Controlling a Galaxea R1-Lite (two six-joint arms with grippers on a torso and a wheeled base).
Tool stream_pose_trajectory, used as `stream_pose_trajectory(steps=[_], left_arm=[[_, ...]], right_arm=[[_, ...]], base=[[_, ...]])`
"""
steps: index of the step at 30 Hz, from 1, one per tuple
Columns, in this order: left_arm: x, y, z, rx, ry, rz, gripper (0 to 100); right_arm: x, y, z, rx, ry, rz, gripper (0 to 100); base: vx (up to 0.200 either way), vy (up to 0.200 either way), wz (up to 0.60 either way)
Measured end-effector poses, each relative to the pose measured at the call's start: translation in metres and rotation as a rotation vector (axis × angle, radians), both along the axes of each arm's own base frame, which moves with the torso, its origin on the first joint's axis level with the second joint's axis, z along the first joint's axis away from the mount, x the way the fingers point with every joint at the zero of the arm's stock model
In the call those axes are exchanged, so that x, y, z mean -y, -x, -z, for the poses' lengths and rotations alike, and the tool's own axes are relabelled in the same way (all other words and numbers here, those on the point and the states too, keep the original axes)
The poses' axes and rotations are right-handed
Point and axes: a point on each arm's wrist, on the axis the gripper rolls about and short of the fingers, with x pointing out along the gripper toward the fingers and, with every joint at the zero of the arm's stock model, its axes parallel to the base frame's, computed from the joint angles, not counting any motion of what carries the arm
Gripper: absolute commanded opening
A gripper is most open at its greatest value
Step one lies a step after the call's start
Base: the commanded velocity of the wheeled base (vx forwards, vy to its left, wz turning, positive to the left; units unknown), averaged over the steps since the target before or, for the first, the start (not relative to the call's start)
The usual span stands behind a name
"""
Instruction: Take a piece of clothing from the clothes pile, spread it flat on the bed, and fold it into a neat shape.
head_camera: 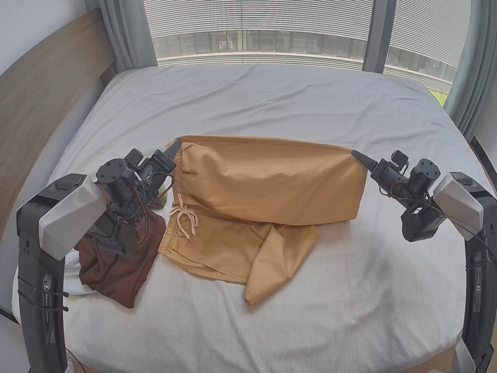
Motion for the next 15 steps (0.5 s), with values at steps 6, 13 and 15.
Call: stream_pose_trajectory(steps=[6,13,15], left_arm=[[-0.003,-0.007,0.007,-0.003,0.002,-0.008,0],[-0.004,-0.011,0.011,-0.008,0.002,-0.011,0],[-0.004,-0.012,0.012,-0.01,0.002,-0.012,0]], right_arm=[[0.001,-0.006,0.005,0.012,0.0,0.004,0],[0.001,-0.013,0.004,0.008,-0.001,0.006,0],[0.001,-0.016,0.001,0.017,-0.001,0.006,0]], base=[[0.0,0.0,0.0],[0.0,0.0,0.0],[0.0,0.0,0.0]])
